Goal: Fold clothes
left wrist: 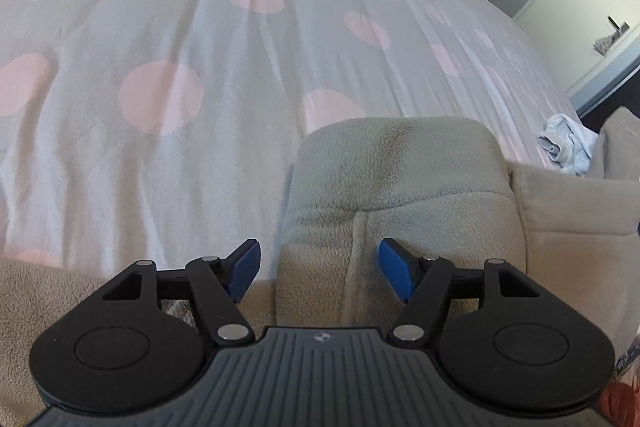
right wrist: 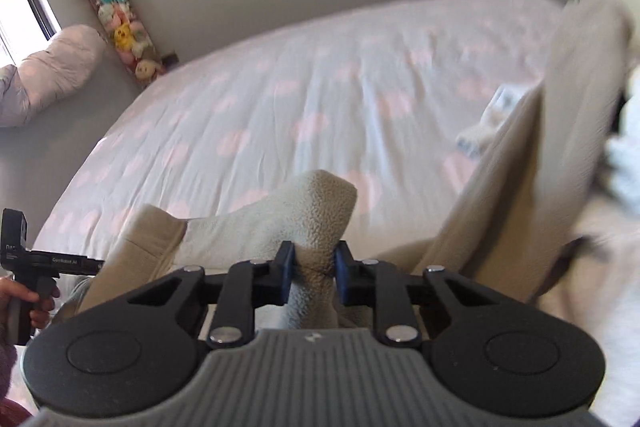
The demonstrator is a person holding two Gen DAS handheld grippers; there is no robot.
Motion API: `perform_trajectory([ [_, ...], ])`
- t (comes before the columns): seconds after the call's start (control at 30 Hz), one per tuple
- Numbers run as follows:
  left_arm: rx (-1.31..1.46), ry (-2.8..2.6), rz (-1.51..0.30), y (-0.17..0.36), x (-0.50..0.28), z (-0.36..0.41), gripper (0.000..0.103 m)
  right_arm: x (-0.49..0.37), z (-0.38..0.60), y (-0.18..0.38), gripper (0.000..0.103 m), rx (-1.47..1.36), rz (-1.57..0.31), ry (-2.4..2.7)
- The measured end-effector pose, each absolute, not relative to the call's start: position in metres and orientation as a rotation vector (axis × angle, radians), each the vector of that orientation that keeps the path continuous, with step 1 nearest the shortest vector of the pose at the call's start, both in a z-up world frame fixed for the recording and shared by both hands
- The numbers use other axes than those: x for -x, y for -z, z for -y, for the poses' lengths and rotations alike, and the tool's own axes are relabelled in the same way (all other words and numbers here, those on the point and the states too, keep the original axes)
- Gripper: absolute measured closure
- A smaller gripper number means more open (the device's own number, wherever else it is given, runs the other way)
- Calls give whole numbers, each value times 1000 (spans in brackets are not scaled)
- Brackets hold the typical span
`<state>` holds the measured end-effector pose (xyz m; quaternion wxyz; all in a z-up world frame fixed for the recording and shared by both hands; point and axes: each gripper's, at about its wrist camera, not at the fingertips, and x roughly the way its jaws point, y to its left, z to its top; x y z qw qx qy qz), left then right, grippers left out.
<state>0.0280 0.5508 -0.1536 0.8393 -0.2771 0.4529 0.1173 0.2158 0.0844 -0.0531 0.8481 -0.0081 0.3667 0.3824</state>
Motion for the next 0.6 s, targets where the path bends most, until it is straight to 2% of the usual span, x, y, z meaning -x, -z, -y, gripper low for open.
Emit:
perform_trajectory([
  [0.13,578,-182,-943,141,-27,-540,32,-203,-45,45,81,37,-796,-730],
  [0.43,670,-129,-972,130,-63,-545,32,-216,-2,155,81,-51,-1116,-536],
  [0.6,744,-145,-1032,148,-83,-562,32,-226,-3,164,81,-78,-1148,-547],
])
